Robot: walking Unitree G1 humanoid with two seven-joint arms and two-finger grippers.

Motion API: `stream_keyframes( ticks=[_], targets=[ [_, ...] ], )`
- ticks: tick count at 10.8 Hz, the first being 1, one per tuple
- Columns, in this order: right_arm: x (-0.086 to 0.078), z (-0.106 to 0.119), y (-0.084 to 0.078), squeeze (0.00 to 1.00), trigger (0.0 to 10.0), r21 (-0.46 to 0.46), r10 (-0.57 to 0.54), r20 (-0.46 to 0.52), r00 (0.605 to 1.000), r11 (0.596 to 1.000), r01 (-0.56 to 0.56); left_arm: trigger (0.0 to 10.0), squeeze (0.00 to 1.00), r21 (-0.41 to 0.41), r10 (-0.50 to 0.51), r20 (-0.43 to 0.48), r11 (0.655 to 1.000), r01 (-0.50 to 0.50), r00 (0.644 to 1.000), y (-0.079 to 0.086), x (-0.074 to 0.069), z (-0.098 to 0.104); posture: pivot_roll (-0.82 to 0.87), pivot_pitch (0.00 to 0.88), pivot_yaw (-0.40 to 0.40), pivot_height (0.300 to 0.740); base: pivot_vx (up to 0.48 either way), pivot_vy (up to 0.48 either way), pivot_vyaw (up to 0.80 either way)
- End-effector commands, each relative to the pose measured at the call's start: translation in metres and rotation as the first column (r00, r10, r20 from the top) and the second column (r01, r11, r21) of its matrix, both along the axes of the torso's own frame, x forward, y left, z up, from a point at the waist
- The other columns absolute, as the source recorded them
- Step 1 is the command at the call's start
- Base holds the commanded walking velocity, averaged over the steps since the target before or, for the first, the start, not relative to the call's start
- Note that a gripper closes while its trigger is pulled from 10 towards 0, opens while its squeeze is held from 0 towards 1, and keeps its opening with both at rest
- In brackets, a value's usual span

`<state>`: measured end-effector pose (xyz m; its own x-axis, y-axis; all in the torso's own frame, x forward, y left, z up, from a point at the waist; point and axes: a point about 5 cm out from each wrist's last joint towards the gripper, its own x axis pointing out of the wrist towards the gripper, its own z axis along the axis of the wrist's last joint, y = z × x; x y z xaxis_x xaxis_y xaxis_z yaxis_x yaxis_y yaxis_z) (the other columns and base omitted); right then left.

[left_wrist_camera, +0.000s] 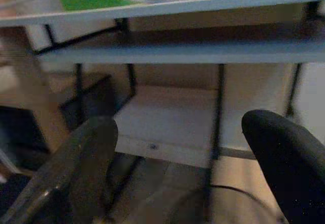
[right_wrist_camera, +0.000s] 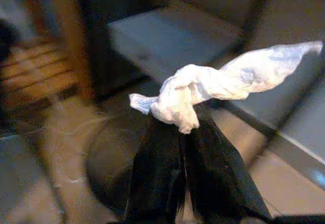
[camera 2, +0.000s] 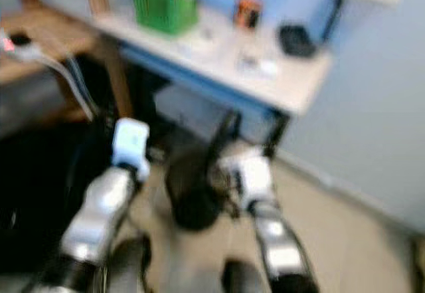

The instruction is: Clean up the room

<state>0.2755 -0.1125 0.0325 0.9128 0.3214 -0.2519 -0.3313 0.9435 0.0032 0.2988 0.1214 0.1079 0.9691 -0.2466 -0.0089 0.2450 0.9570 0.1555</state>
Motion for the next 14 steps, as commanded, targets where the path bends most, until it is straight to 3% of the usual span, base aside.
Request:
stream_keyframes(
  ticks=[1,3,5,6,7,10,11,14],
  targets=[
    [-0.001,-0.004,0.002,0.0,10.0,-0.02,0.054,-0.034,0.998,0.998,-0.055,10.0,0.0,0.002,-0.025,0.0,1.0,0.025,1.0,-0.009,-0.001,0.002,0.1,0.0,-0.036,0.578,0.0,0.0,0.0],
    [0.002,-0.009,0.02,0.0,10.0,-0.031,0.186,-0.079,0.979,0.982,-0.189,10.0,0.0,0.029,-0.106,-0.018,0.994,0.107,0.994,-0.021,-0.01,0.002,0.13,0.001,-0.065,0.578,0.0,0.0,0.0],
    [0.01,-0.015,0.033,0.0,10.0,-0.054,0.225,-0.123,0.966,0.971,-0.233,10.0,0.0,0.092,-0.296,-0.117,0.947,0.307,0.948,-0.041,-0.035,-0.015,0.18,0.082,-0.103,0.578,0.0,0.0,0.0],
    [0.014,-0.016,0.04,0.0,10.0,-0.07,0.249,-0.13,0.96,0.963,-0.26,10.0,0.0,0.108,-0.333,-0.16,0.93,0.351,0.929,-0.043,-0.047,-0.02,0.21,0.124,-0.12,0.578,0.0,0.0,0.0],
    [0.02,-0.013,0.05,0.0,10.0,-0.08,0.273,-0.13,0.953,0.955,-0.284,10.0,0.0,0.137,-0.282,-0.21,0.94,0.314,0.936,-0.027,-0.063,-0.026,0.25,0.162,-0.135,0.578,0.0,0.0,0.0],
    [0.026,-0.01,0.062,0.0,10.0,-0.104,0.276,-0.133,0.952,0.951,-0.29,10.0,0.0,0.174,-0.217,-0.29,0.946,0.274,0.932,-0.005,-0.104,-0.031,0.32,0.229,-0.155,0.578,0.0,0.0,0.0],
    [0.027,-0.009,0.071,0.0,10.0,-0.13,0.284,-0.129,0.95,0.945,-0.3,10.0,0.0,0.185,-0.209,-0.307,0.944,0.273,0.929,-0.003,-0.117,-0.03,0.34,0.251,-0.17,0.578,0.0,0.0,0.0],
    [0.032,0.004,0.093,0.0,10.0,-0.126,0.319,-0.096,0.943,0.936,-0.329,10.0,0.0,0.159,-0.227,-0.336,0.943,0.293,0.914,-0.012,-0.135,-0.03,0.37,0.296,-0.216,0.578,0.0,0.0,0.0]
  ],
)
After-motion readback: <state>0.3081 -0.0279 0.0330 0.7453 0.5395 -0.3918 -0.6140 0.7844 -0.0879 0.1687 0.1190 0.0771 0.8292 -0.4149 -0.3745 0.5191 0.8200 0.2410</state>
